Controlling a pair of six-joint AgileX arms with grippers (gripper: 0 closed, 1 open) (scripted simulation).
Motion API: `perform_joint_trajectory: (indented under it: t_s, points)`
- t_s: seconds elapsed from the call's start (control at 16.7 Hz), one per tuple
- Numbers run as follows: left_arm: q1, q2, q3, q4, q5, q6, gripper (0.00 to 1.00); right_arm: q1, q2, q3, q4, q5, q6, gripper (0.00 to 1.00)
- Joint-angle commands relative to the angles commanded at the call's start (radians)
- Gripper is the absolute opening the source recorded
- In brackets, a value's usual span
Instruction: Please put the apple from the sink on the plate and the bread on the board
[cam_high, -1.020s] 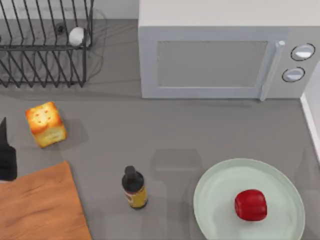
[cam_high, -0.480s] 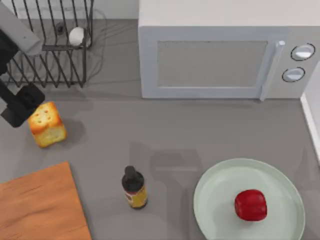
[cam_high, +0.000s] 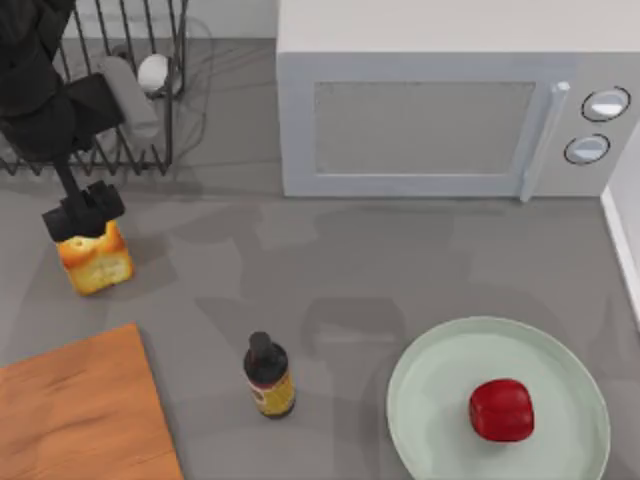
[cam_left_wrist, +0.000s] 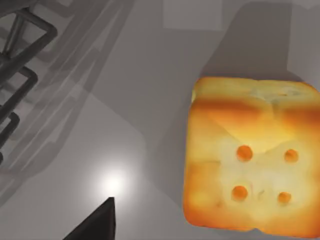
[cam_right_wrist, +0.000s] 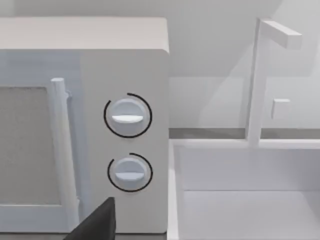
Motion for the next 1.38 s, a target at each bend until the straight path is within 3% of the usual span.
perform_joint_trajectory:
  t_s: [0.24, 0.6, 1.02, 1.32, 1.38]
  points:
    - [0.015, 0.126, 0.073, -0.094, 0.012, 0.044, 1.0, 0.0, 0.0, 0.0, 0.0, 0.0, 0.0, 1.0]
    - [0.012, 0.133, 0.071, -0.095, 0.012, 0.044, 1.0, 0.0, 0.0, 0.0, 0.0, 0.0, 0.0, 1.0]
    - [0.017, 0.211, -0.065, 0.127, 0.013, 0.048, 1.0, 0.0, 0.0, 0.0, 0.0, 0.0, 0.0, 1.0]
    - [0.018, 0.221, -0.081, 0.145, 0.013, 0.049, 1.0, 0.0, 0.0, 0.0, 0.0, 0.0, 0.0, 1.0]
    - [0.018, 0.221, -0.081, 0.145, 0.013, 0.049, 0.92, 0.0, 0.0, 0.0, 0.0, 0.0, 0.0, 1.0]
